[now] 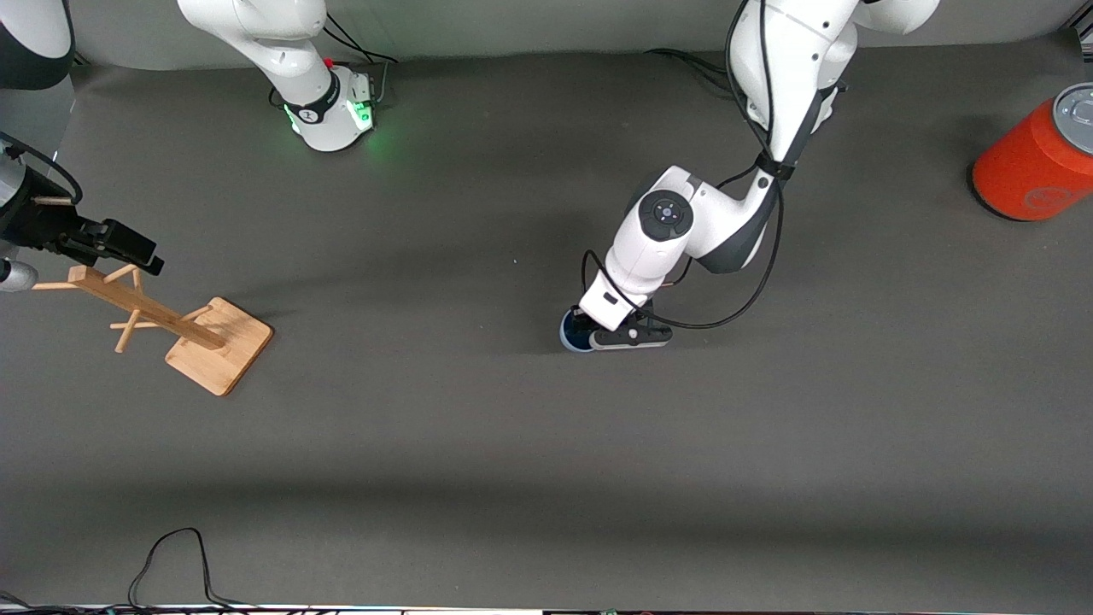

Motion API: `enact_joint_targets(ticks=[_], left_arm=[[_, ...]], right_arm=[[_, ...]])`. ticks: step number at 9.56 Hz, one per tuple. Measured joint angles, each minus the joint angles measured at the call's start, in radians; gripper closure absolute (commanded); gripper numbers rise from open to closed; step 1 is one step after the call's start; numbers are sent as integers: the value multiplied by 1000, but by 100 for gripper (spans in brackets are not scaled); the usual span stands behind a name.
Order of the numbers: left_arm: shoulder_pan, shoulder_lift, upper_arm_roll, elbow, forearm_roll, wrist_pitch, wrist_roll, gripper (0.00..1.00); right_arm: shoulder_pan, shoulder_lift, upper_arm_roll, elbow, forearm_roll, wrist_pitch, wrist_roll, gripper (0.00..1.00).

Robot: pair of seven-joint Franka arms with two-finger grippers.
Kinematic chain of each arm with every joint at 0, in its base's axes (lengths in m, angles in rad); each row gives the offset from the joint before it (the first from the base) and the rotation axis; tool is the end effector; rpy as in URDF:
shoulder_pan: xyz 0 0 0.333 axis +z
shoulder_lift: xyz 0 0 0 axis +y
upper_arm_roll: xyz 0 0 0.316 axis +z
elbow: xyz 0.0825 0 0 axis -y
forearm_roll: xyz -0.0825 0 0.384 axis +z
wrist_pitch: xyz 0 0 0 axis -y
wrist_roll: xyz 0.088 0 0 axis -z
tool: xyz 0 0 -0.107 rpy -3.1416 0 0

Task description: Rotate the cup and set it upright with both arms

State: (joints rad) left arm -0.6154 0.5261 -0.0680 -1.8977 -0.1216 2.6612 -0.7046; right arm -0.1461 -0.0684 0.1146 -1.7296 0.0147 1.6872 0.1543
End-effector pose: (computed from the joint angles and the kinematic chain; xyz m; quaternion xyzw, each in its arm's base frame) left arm 0.5123 -0.4087 0.2470 0.9894 0.0672 0.0584 0.1145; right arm 0.5413 -0.0137 0.5965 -0.9955 0.0936 -0.0125 0.0042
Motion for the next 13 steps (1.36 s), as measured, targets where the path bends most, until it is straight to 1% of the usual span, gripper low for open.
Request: enact_joint_targets(ticks=[2,3,4,5,7,8,9,11,12,13], left_arm=[[-19,8,13,-24,0,20,0,100],[-38,13,32,-26,0,22,-1,76],[-58,18,52,-27,0,24,-1,40],[-72,22,66,-27,0,26,-2,0],[-74,22,70,-21,0,26,-13,0],[-74,14,72,-7,0,-4,-27,0],[-73,-7,74,24,0,-95,-35,0],[-73,-80,100,144,0,-373,-42,0],[-72,-115,136,219,2,-525,-36,0],[-70,-143,188,288,4,-667,10,0]], right_arm=[[-3,-16,-1,-22,0,0,0,0],[-5,-18,-3,-26,0,1,0,0],[-5,-18,-3,-27,0,2,0,0],[-5,-18,-2,-36,9,7,0,0],[-1,-5,9,-83,32,83,-5,0],[1,9,14,-101,35,106,-24,0],[1,24,16,-107,37,117,-44,0],[1,33,18,-93,40,120,-50,0],[1,31,28,-81,40,120,-50,0],[1,28,36,-74,40,120,-50,0]])
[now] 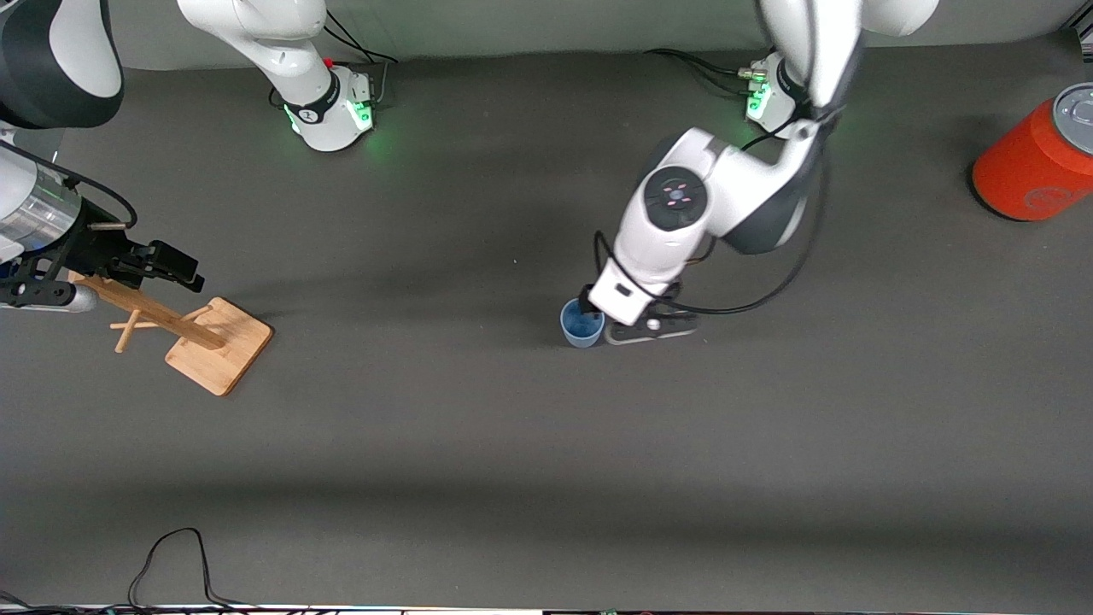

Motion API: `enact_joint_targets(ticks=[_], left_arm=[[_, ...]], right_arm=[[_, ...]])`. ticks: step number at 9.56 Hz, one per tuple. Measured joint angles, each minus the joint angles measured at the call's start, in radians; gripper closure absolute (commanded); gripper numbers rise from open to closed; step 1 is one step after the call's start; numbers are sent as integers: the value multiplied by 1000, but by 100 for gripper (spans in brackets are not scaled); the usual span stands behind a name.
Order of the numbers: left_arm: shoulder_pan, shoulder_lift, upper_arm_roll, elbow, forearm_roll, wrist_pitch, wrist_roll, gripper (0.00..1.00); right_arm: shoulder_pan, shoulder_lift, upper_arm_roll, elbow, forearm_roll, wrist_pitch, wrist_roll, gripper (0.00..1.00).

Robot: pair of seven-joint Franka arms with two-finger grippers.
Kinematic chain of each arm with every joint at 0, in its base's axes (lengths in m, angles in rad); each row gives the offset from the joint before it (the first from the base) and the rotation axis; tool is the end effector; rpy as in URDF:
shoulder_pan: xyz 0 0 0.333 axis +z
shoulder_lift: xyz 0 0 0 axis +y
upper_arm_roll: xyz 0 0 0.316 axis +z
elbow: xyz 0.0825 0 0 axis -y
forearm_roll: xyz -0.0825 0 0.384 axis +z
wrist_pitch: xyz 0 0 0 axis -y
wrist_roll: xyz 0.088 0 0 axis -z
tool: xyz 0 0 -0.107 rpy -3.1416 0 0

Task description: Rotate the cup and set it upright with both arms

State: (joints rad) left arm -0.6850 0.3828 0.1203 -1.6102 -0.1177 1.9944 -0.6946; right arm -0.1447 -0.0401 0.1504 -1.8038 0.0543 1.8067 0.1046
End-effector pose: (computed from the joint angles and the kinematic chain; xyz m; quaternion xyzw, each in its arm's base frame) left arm 0.5544 -0.3706 0.4080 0.9959 0.0845 -0.0165 0.0267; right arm 0.5551 0.0090 0.5561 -0.9980 0.0552 -0.0200 0.0247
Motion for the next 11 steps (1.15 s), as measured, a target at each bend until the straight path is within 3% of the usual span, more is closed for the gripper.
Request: enact_joint_targets(ticks=[3,5,7,9,11], left_arm=[[70,-100,176,68,2,-224,282,0],[191,-171,224,69,37,-302,477,0],[393,-229,164,68,76,-357,623,0],[622,-275,-28,69,127,-415,661,0],[664,-310,-86,69,143,-458,655,0]], right_arm=[[-4,-2,1,4,0,0,-3,0],[-1,-2,2,14,-11,0,-6,0],[0,-2,3,16,-31,0,-6,0],[-1,1,3,17,-34,0,-6,0],[-1,1,3,23,-34,-15,-6,0]])
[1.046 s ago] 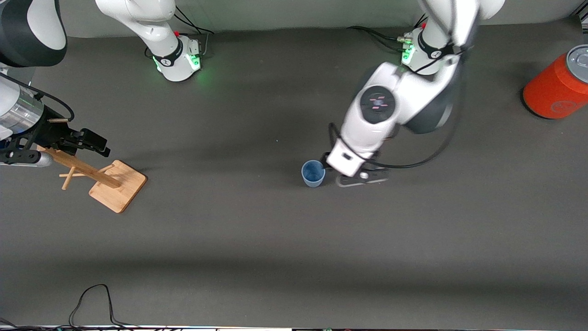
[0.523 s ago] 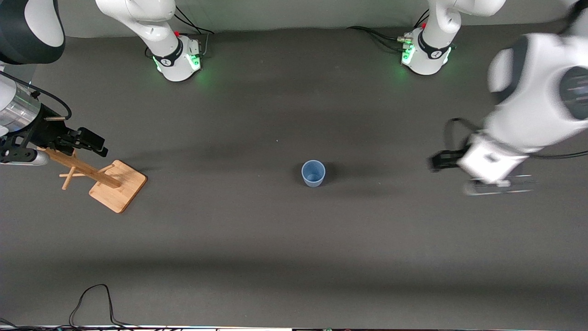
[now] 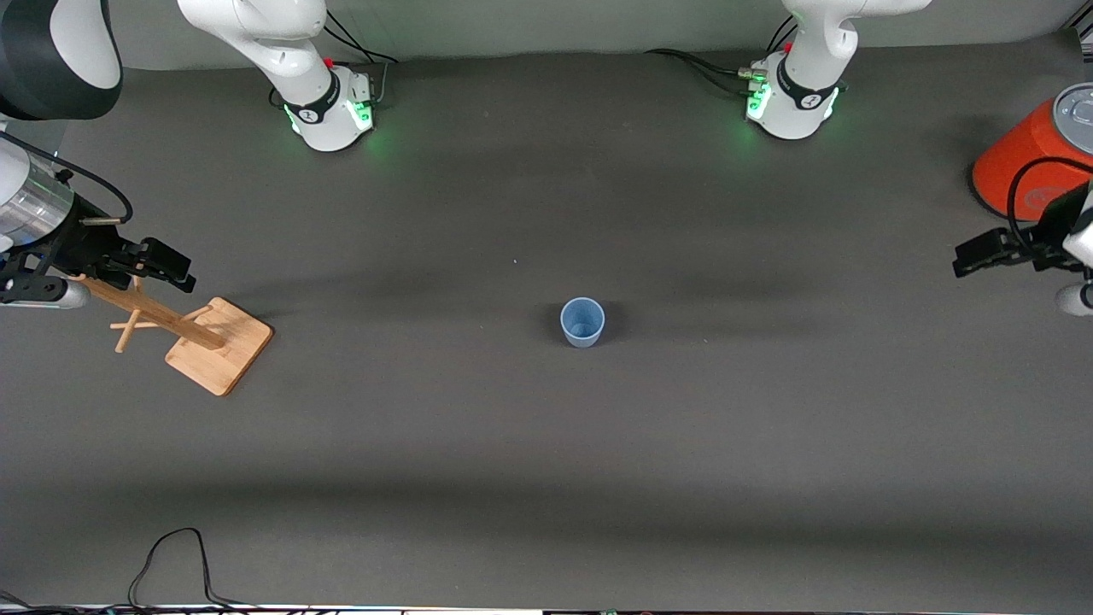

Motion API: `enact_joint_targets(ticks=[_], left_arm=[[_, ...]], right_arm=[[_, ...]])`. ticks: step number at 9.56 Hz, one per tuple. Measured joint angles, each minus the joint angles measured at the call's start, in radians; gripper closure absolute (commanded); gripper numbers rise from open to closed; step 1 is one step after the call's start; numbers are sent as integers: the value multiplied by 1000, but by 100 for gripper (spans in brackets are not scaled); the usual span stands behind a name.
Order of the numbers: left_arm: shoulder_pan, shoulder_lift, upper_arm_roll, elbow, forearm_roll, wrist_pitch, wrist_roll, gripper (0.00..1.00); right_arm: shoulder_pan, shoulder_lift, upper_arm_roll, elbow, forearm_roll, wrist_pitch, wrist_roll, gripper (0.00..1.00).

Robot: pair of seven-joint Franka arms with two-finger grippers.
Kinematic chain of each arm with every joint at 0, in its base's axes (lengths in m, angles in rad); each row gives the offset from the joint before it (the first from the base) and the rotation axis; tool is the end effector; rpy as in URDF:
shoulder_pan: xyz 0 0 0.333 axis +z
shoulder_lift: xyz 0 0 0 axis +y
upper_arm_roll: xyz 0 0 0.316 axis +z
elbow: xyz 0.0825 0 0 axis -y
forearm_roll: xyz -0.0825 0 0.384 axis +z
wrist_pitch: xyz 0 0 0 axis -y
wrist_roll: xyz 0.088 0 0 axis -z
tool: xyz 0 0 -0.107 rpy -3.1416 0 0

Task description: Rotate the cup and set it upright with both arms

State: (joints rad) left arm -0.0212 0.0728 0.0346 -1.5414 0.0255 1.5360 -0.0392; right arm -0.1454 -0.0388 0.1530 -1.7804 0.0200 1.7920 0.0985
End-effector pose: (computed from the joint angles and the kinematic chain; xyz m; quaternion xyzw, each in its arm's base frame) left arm 0.5718 0.0098 0.5944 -0.9988 -0.0262 0.0389 0.0145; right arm 0.5560 0.0072 0.5653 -0.9985 0.0473 -0.0246 0.0082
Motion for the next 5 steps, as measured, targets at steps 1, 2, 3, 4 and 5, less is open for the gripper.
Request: enact_joint_targets(ticks=[1,2,3,4,5], left_arm=[[16,-5,-13,0,1,-9,0,0],[41,-5,-31,-1,1,-11,0,0],[54,-5,-40,-1,1,-11,0,0],[55,-5,-41,-1,1,-11,0,0],[55,-5,-45,-1,1,-11,0,0]], right_arm=[[0,0,0,1,0,-26,-1,0],[3,0,0,3,0,-47,-5,0],[13,0,2,6,0,-52,-6,0],[18,1,3,16,0,-72,-6,0],[19,0,3,29,0,-95,-6,0]])
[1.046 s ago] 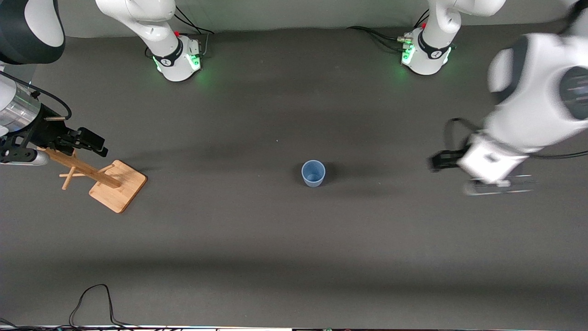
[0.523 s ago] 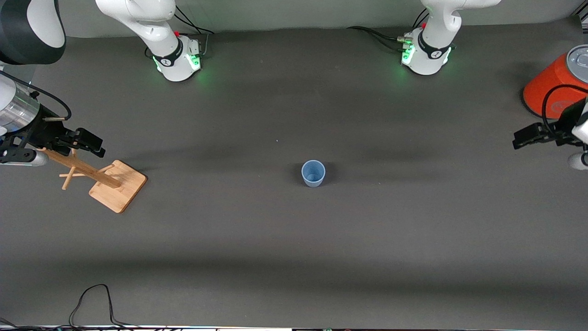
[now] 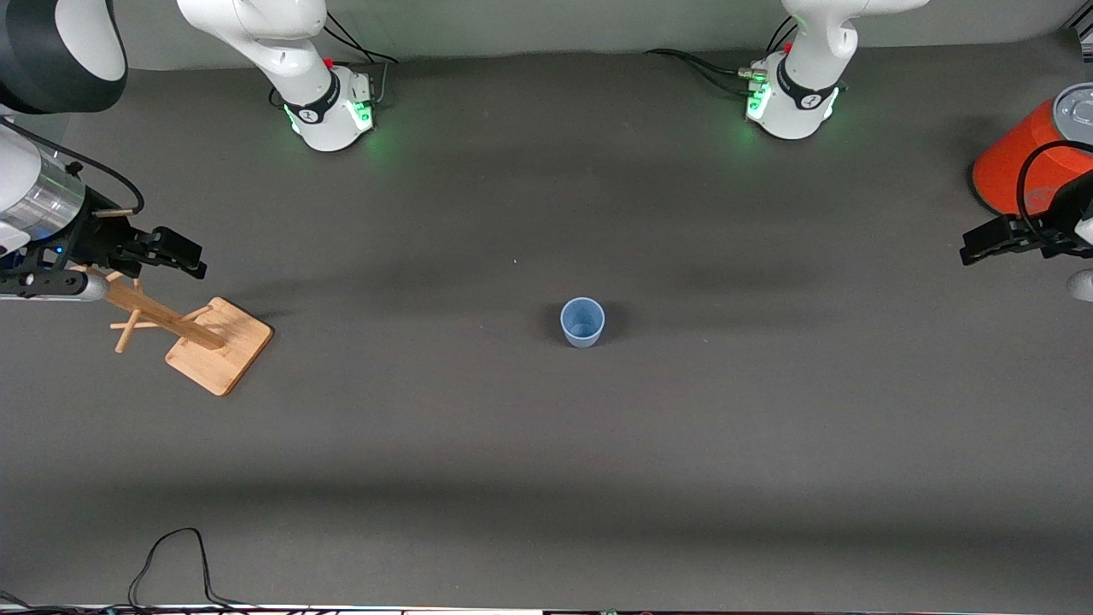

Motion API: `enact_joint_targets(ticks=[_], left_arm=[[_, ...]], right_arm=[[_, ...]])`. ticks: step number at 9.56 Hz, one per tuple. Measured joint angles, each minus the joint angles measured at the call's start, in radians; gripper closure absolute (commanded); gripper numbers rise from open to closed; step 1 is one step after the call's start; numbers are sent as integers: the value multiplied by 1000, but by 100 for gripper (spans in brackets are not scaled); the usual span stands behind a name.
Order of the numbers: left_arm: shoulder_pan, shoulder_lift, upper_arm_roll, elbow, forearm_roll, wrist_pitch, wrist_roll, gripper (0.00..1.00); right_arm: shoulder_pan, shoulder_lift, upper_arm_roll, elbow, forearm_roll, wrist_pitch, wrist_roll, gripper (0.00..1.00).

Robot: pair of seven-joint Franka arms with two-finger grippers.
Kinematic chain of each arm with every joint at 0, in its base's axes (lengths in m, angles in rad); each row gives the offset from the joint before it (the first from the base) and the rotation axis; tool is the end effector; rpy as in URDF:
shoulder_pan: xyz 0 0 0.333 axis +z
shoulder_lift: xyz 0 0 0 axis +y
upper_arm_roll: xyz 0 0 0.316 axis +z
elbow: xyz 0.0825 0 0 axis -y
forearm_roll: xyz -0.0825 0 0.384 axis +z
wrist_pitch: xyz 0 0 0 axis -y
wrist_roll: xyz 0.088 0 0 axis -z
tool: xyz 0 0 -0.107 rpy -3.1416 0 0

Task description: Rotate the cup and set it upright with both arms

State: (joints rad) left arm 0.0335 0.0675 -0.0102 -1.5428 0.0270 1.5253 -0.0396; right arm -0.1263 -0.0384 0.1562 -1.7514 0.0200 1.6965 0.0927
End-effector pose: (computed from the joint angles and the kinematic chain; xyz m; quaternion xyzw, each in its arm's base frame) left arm 0.5690 0.0164 0.5959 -0.9985 -0.0315 0.0424 0.0135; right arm 0.5481 0.0197 0.5705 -0.9994 0.0328 0.0089 0.0064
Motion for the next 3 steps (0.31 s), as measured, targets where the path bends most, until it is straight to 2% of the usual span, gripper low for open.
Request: enact_joint_targets(ticks=[3], left_arm=[[6,0,0,-1,0,-1,0,0]], right_arm=[[1,-1,0,20,0,-17,0,0]])
